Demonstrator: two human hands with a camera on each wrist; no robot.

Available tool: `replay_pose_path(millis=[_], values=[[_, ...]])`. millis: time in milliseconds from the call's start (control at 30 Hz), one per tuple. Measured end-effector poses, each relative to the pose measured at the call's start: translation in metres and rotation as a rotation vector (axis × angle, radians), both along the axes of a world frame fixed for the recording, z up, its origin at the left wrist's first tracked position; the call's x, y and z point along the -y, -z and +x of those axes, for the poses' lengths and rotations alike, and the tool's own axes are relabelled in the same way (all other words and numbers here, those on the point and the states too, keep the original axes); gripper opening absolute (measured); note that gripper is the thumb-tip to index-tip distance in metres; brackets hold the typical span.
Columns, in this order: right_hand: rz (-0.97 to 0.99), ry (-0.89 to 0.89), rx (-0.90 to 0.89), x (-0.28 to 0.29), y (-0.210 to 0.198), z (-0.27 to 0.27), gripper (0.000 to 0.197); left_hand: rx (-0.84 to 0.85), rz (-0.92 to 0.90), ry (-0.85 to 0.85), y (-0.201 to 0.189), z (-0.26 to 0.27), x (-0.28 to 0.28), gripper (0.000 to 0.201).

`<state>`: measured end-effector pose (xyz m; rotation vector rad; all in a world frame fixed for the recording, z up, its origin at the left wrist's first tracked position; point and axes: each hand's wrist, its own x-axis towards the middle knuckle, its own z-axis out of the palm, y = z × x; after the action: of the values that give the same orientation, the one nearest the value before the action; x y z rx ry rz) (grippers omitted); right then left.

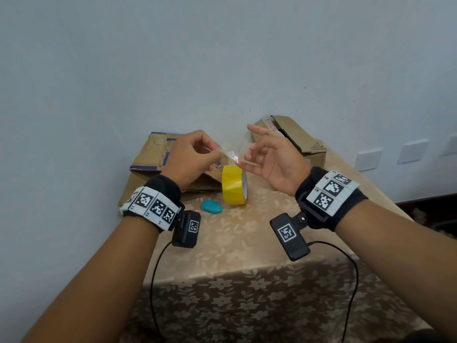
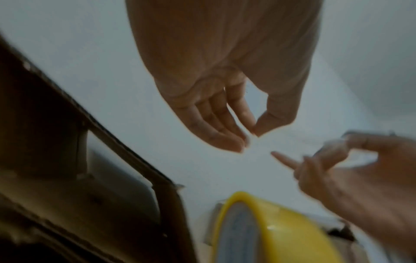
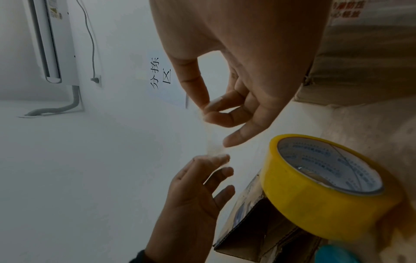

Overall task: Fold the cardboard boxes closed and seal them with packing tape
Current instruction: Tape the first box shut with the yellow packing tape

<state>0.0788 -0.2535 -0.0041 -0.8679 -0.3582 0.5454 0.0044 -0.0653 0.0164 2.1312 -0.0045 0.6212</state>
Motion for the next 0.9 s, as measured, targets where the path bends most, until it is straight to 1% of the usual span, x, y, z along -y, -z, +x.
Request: replay_pose_path(millis=[33,100,233,367,400,433,467,533,567,633,767,900], values=[[0.012,-0.001,-0.009,0.001,-0.001,0.000,0.055,0.036,0.064,-0.038,0.001,0.000,-0.002,0.007],[0.023,-0.006,-0.010,0.001,-0.002,-0.001,0.055,0.051,0.098,-0.065,0.001,-0.001,-0.005,0.007],[0.001,0.022,0.012,0.000,-0.001,0.000,0.054,-0.042,0.141,-0.025,0.001,-0.001,-0.011,0.009],[-0.019,0.084,0.025,-0.001,-0.001,0.003,0.055,-0.075,0.213,0.011,-0.006,-0.006,-0.015,0.019],[-0.019,0.094,0.026,-0.001,-0.001,0.003,0.054,-0.083,0.213,0.027,-0.008,-0.006,-0.014,0.018],[-0.018,0.099,0.029,-0.001,-0.001,0.005,0.054,-0.099,0.171,0.055,-0.010,-0.006,-0.013,0.014],[-0.020,0.103,0.035,-0.001,0.000,0.006,0.054,-0.133,0.078,0.094,-0.012,-0.006,-0.012,0.010],[-0.028,0.114,0.055,0.000,0.000,0.008,0.055,-0.284,-0.161,0.213,-0.015,-0.008,-0.013,0.012],[-0.028,0.118,0.064,0.000,0.001,0.009,0.054,-0.370,-0.226,0.277,-0.016,-0.011,-0.013,0.013],[-0.017,0.119,0.073,0.002,0.001,0.010,0.053,-0.467,-0.248,0.347,-0.017,-0.013,-0.014,0.012],[0.014,0.113,0.061,0.002,0.001,0.009,0.052,-0.455,-0.326,0.339,-0.016,-0.011,-0.019,0.030],[0.004,0.101,0.074,0.001,0.002,0.007,0.052,-0.463,-0.332,0.333,-0.016,-0.011,-0.020,0.030]])
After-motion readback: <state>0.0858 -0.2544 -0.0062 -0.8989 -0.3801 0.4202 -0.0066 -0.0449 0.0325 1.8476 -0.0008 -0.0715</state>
